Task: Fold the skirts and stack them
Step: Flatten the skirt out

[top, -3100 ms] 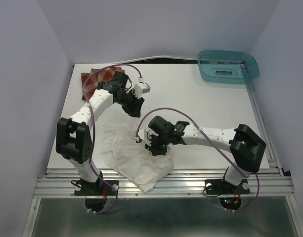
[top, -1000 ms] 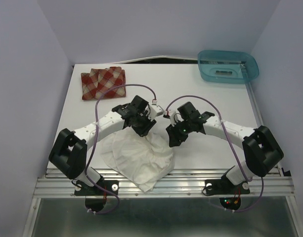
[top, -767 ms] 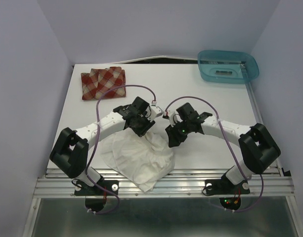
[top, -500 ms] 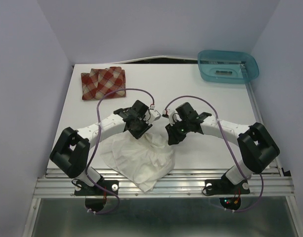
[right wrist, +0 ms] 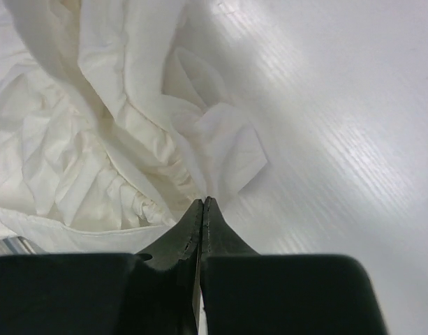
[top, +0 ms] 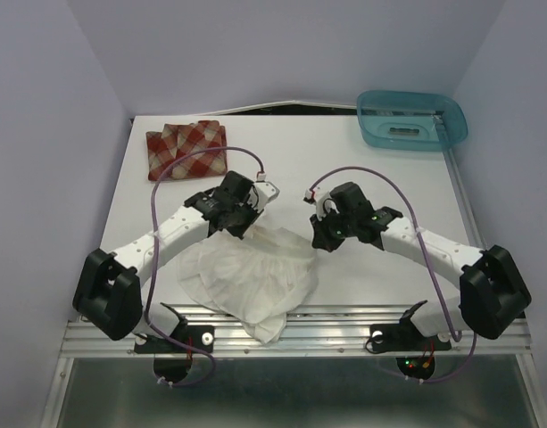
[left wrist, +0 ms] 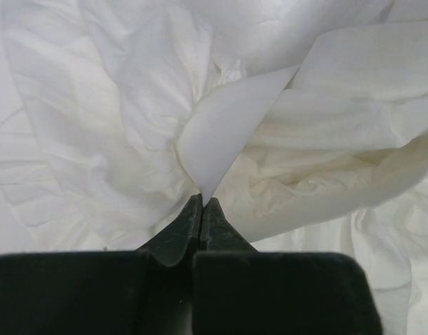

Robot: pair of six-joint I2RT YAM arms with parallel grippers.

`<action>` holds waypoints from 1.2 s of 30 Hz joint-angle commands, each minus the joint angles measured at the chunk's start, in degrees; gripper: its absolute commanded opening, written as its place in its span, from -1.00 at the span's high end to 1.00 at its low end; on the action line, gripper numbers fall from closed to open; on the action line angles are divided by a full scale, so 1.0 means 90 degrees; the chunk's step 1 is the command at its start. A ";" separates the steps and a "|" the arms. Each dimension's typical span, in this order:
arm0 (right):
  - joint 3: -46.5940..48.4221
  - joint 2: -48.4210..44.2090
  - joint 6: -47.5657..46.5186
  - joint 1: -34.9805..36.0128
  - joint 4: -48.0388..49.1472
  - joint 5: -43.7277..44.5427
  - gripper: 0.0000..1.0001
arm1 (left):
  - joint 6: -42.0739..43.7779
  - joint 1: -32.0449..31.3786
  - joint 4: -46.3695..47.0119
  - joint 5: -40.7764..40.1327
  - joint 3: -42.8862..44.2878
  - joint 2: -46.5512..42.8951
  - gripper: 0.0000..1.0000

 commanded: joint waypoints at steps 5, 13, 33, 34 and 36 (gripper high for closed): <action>0.0372 -0.0699 -0.0125 -0.0572 -0.0331 0.1459 0.99 | 0.0162 0.0144 0.0017 -0.0670 0.0664 -0.0976 1.00; 0.0548 -0.1382 -0.0729 -0.1257 -0.0701 0.2545 0.99 | 0.0327 0.0144 0.0212 -0.1022 -0.0144 -0.2011 1.00; -0.0224 -0.0787 -0.1746 -0.0749 -0.1122 -0.0072 0.99 | 0.1236 0.0144 0.0563 -0.0123 -0.0722 -0.1601 0.11; -0.0214 -0.0787 -0.1727 -0.0749 -0.1112 -0.0063 0.99 | 0.1236 0.0134 0.0583 -0.0123 -0.0674 -0.1602 0.10; -0.0194 -0.0777 -0.1659 -0.0749 -0.1093 -0.0062 0.99 | 0.1284 0.0066 0.0583 -0.0065 -0.0537 -0.1543 0.09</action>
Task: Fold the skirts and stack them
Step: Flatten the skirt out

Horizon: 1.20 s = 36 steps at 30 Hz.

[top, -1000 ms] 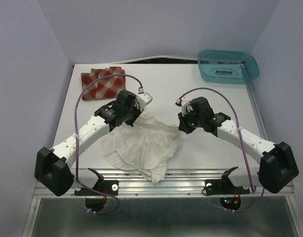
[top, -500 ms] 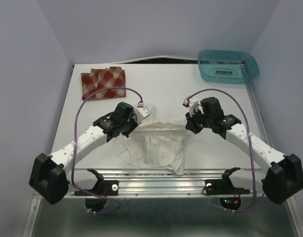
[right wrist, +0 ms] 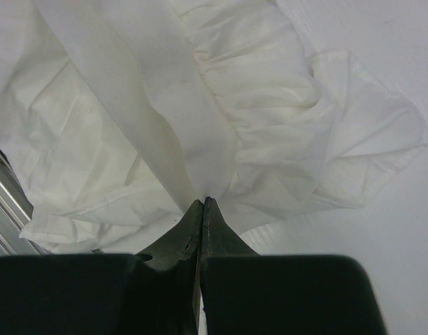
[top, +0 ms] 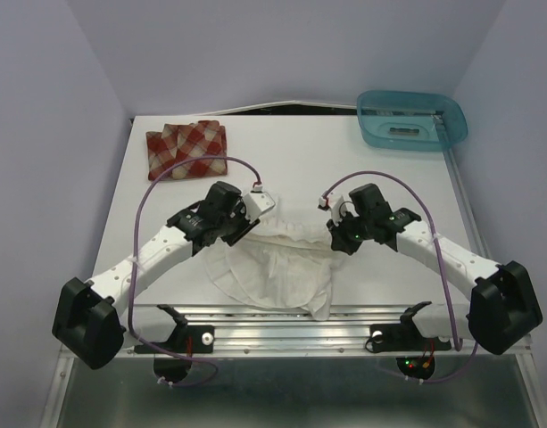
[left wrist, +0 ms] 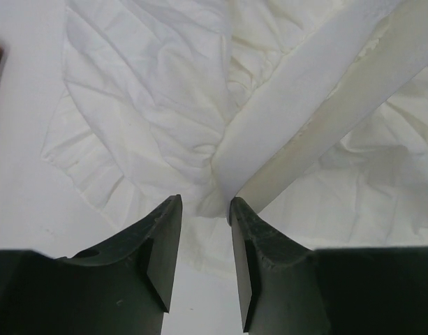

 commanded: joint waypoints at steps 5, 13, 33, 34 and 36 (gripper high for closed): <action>0.0163 0.0029 -0.0021 0.0048 -0.0087 0.0122 0.99 | 0.0275 -0.0383 0.0180 -0.0138 0.0435 0.0041 0.09; 0.0183 0.0029 0.0028 0.0048 -0.0107 0.0279 0.99 | 0.0412 -0.0647 0.0521 -0.0285 0.0318 0.0412 0.15; 0.0261 0.0127 0.0125 0.0048 -0.0126 0.0522 0.99 | 0.0607 -0.0930 0.1342 -0.0587 -0.0082 0.0920 0.25; 0.0270 0.0117 0.0135 0.0048 -0.0126 0.0581 0.99 | 0.0607 -0.0930 0.1371 -0.0655 -0.0082 0.0940 0.37; 0.0280 0.0049 0.0096 0.0048 -0.0165 0.0747 0.99 | 0.0598 -0.0930 0.1401 -0.0890 -0.0083 0.0833 0.69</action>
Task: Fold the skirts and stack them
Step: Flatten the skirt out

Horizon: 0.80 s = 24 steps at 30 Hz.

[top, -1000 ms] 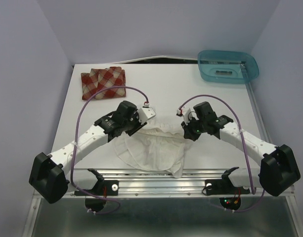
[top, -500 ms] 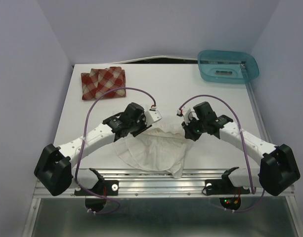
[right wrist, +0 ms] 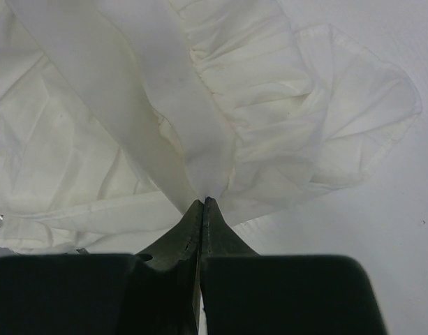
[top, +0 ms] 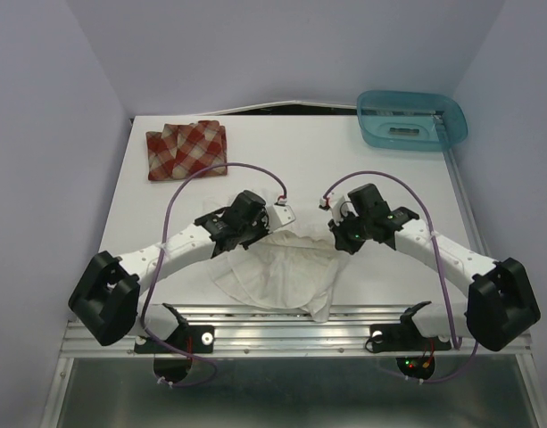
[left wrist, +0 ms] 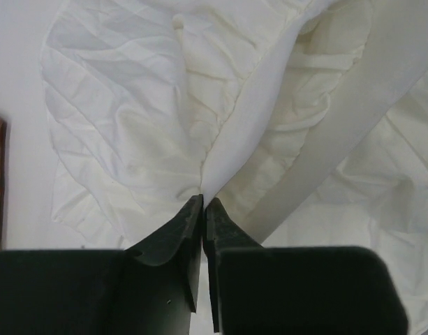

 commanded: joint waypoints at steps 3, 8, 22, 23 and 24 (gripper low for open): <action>0.0273 -0.0369 -0.0227 0.0045 -0.0180 0.0860 0.99 | 0.0075 -0.0019 0.0180 -0.0612 0.0034 -0.0560 1.00; 0.0624 -0.0585 -0.0638 -0.0121 -0.0444 0.1272 0.99 | -0.0236 0.0088 -0.0416 -0.0846 0.0658 -0.1273 1.00; 0.4208 0.0010 -0.1643 -0.0598 -0.0807 0.3010 0.99 | -0.0452 0.0361 -0.0476 -0.1638 0.2612 -0.1305 1.00; 0.4305 0.0214 -0.1654 -0.0696 -0.0699 0.3030 0.99 | -0.0510 0.0478 -0.0398 -0.1522 0.2729 -0.1062 1.00; 0.4393 0.0322 -0.1635 -0.0910 -0.0572 0.3059 0.99 | -0.0598 0.0798 -0.0301 -0.1385 0.3049 -0.0905 1.00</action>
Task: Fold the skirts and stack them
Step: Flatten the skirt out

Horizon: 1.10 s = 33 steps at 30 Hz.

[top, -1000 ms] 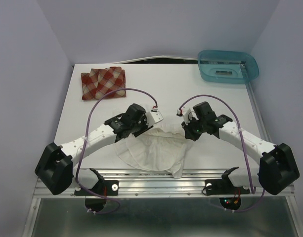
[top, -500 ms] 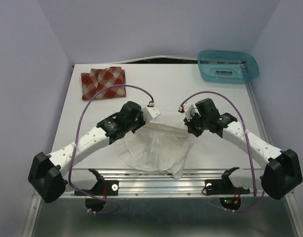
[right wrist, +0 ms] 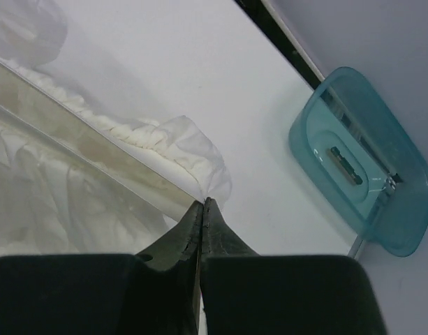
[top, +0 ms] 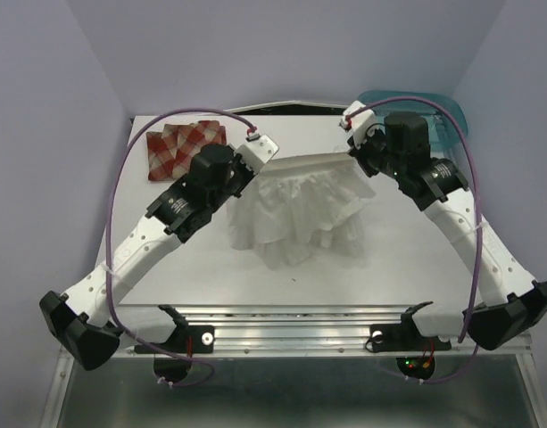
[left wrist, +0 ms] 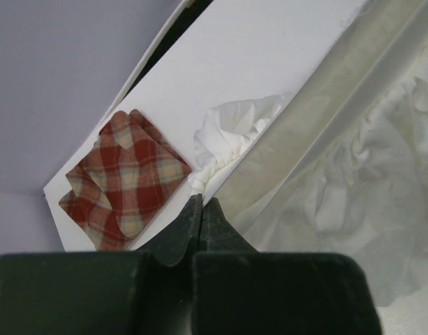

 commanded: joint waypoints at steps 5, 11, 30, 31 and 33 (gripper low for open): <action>0.1075 0.0981 0.0129 -0.0699 -0.0349 0.0024 0.99 | -0.0735 0.1207 -0.0305 0.1570 0.1824 0.1341 1.00; -0.0267 0.1041 0.0470 -0.0699 -0.1845 -0.3053 0.99 | -0.0960 0.0828 -0.0257 0.3318 0.0772 0.0941 1.00; 0.1718 0.1762 0.1954 -0.0894 -0.0518 -0.2099 0.99 | -0.1943 0.1948 0.0005 0.4163 0.1666 0.1272 1.00; 0.1875 0.1763 0.2158 -0.0894 -0.0266 -0.1876 0.99 | -0.2091 0.2066 0.0142 0.4143 0.1746 0.1282 1.00; 0.2061 0.1656 0.2248 -0.0894 -0.0010 -0.1883 0.99 | -0.2248 0.2174 0.0406 0.4152 0.1834 0.1137 1.00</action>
